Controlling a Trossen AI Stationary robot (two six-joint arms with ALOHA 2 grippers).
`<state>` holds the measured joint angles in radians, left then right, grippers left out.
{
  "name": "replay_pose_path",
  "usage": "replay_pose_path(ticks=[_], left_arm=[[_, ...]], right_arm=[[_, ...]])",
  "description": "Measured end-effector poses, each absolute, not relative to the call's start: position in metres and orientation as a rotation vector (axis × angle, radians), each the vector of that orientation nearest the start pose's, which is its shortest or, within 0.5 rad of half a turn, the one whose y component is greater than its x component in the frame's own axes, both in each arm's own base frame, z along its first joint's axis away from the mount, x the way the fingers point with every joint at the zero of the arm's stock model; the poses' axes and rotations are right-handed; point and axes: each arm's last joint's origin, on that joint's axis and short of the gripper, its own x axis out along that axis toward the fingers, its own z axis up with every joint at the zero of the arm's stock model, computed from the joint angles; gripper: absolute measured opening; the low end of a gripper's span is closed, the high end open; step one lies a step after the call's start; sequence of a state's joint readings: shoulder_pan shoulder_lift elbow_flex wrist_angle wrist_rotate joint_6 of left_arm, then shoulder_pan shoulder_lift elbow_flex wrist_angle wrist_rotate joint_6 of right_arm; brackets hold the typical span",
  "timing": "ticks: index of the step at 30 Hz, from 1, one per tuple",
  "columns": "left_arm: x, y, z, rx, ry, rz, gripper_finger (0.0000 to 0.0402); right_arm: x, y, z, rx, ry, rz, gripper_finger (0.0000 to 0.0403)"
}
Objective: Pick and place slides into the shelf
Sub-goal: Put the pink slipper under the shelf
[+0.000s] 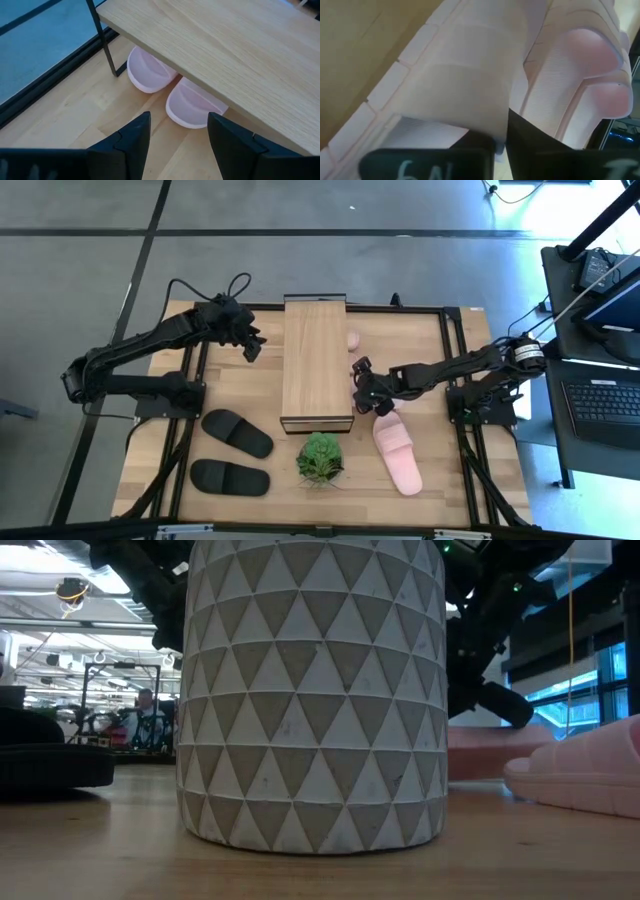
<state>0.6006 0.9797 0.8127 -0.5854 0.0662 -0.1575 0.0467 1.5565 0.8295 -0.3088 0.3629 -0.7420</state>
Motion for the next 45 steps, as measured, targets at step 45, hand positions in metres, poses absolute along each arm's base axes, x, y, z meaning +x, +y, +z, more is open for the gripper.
replay_pose_path(ticks=[45], left_arm=[[0.162,0.109,0.275,-0.396,0.68,0.566,0.0187]], right_arm=[[0.287,0.0,0.184,-0.8,1.17,-0.012,0.0181]])
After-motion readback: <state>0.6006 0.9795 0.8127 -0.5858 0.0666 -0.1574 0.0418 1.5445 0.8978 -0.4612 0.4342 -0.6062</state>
